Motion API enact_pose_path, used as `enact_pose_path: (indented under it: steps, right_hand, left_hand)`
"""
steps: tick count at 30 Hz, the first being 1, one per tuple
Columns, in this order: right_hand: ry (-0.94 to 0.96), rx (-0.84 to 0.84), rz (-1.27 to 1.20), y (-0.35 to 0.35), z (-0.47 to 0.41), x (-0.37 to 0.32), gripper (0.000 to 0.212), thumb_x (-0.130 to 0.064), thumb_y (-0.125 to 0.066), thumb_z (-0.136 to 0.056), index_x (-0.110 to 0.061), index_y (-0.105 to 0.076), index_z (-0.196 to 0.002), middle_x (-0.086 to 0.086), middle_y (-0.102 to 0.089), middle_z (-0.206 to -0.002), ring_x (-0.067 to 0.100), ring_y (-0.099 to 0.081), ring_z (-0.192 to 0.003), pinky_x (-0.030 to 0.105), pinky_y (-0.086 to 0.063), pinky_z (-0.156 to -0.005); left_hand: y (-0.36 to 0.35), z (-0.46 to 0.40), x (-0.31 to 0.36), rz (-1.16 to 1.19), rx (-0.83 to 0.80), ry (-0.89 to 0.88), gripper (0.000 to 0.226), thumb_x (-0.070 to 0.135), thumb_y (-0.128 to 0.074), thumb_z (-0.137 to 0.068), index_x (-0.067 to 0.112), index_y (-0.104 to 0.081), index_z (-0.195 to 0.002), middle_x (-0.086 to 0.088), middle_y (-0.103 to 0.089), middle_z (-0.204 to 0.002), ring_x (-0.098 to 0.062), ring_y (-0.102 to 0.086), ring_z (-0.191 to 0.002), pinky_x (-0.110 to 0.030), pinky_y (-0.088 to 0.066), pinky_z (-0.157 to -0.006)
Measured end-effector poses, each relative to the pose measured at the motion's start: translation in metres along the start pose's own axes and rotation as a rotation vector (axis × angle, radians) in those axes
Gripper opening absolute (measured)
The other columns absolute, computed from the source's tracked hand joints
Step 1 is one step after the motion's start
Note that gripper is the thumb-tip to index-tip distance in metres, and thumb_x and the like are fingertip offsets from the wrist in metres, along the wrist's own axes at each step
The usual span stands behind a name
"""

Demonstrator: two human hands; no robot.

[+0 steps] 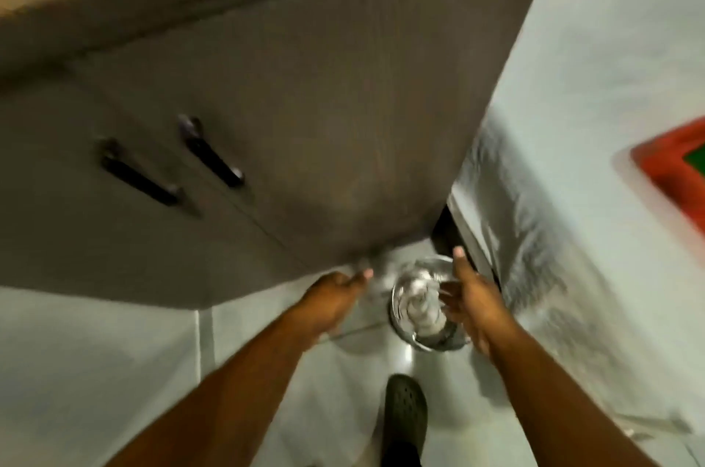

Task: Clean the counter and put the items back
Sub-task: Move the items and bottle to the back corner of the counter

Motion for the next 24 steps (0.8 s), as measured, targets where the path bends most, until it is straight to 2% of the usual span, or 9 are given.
enact_pose_path:
  steps: [3,5,6,9,12,15,18,20,24]
  right_hand:
    - [0.140,-0.046,0.121,-0.027,0.082,-0.061,0.089,-0.091,-0.059,-0.051,-0.016,-0.068,-0.099,0.020,-0.070,-0.102,0.034,-0.070,-0.093,0.051,-0.057,-0.085]
    - [0.239,-0.087,0.178,-0.050,0.138,-0.104,0.093,-0.087,-0.057,-0.062,-0.003,-0.063,-0.102,0.028,-0.067,-0.093,0.043,-0.068,-0.087,0.060,-0.035,-0.097]
    - [0.281,-0.097,0.190,-0.063,0.168,-0.126,0.090,-0.084,-0.057,-0.066,-0.001,-0.062,-0.102,0.030,-0.066,-0.090,0.045,-0.067,-0.085,0.058,-0.026,-0.097]
    - [0.430,-0.105,0.226,-0.100,0.239,-0.182,0.083,-0.068,-0.059,-0.079,0.007,-0.054,-0.115,0.033,-0.064,-0.108,0.047,-0.063,-0.102,0.055,-0.049,-0.094]
    - [0.554,-0.140,0.338,-0.139,0.297,-0.225,0.068,-0.064,-0.056,-0.084,0.002,-0.064,-0.098,0.015,-0.061,-0.080,0.026,-0.060,-0.074,0.040,-0.052,-0.074]
    - [0.664,-0.172,0.407,-0.180,0.334,-0.248,0.049,-0.062,-0.055,-0.086,-0.013,-0.060,-0.083,0.007,-0.058,-0.080,0.019,-0.055,-0.075,0.039,-0.047,-0.074]
    - [0.770,-0.199,0.462,-0.226,0.360,-0.257,0.045,-0.058,-0.054,-0.089,-0.016,-0.065,-0.102,0.000,-0.065,-0.096,0.018,-0.061,-0.097,0.041,-0.052,-0.089]
    - [0.809,-0.206,0.529,-0.253,0.369,-0.260,0.054,-0.057,-0.054,-0.090,-0.013,-0.062,-0.121,0.007,-0.065,-0.113,0.023,-0.060,-0.108,0.043,-0.052,-0.094]
    - [0.860,-0.207,0.646,-0.297,0.369,-0.269,0.066,-0.055,-0.057,-0.089,-0.013,-0.049,-0.139,0.011,-0.053,-0.141,0.028,-0.053,-0.125,0.042,-0.048,-0.100]
  left_hand:
    - [0.045,0.082,0.032,0.008,0.053,-0.130,0.042,0.058,-0.047,-0.090,0.019,-0.061,-0.089,0.002,-0.050,-0.070,-0.013,-0.048,-0.066,-0.029,-0.042,-0.071]
    - [0.072,0.131,0.051,-0.025,0.118,-0.257,0.038,0.054,-0.047,-0.092,0.017,-0.056,-0.089,-0.004,-0.052,-0.081,-0.018,-0.049,-0.074,-0.032,-0.043,-0.074]
    - [0.087,0.156,0.059,-0.034,0.153,-0.295,0.036,0.053,-0.049,-0.091,0.018,-0.055,-0.094,-0.004,-0.053,-0.090,-0.019,-0.051,-0.082,-0.032,-0.044,-0.080]
    - [0.132,0.217,0.077,-0.072,0.195,-0.393,0.043,0.051,-0.057,-0.089,0.018,-0.056,-0.117,-0.001,-0.054,-0.113,-0.018,-0.054,-0.107,-0.028,-0.040,-0.093]
    - [0.187,0.266,0.085,-0.145,0.332,-0.497,0.052,0.048,-0.062,-0.086,0.013,-0.058,-0.125,-0.006,-0.061,-0.124,-0.020,-0.058,-0.111,-0.026,-0.043,-0.091]
    - [0.238,0.302,0.083,-0.122,0.461,-0.551,0.053,0.047,-0.065,-0.084,0.014,-0.059,-0.124,-0.007,-0.063,-0.123,-0.020,-0.059,-0.110,-0.028,-0.045,-0.091]
    - [0.284,0.325,0.070,-0.101,0.522,-0.550,0.055,0.046,-0.067,-0.083,0.017,-0.055,-0.128,-0.006,-0.059,-0.127,-0.021,-0.056,-0.112,-0.032,-0.047,-0.090]
    - [0.309,0.330,0.065,-0.128,0.588,-0.539,0.057,0.045,-0.067,-0.082,0.019,-0.053,-0.131,-0.006,-0.056,-0.131,-0.022,-0.054,-0.114,-0.035,-0.047,-0.092]
    - [0.350,0.326,0.061,-0.169,0.758,-0.517,0.060,0.044,-0.069,-0.081,0.018,-0.052,-0.132,-0.008,-0.055,-0.136,-0.025,-0.054,-0.118,-0.032,-0.044,-0.090]
Point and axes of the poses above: each hand's wrist, its own z-axis away from the middle knuckle, its own y-axis out of the back of the hand, x = y × z, the point moved 1 cm from there along -z, towards the middle knuckle
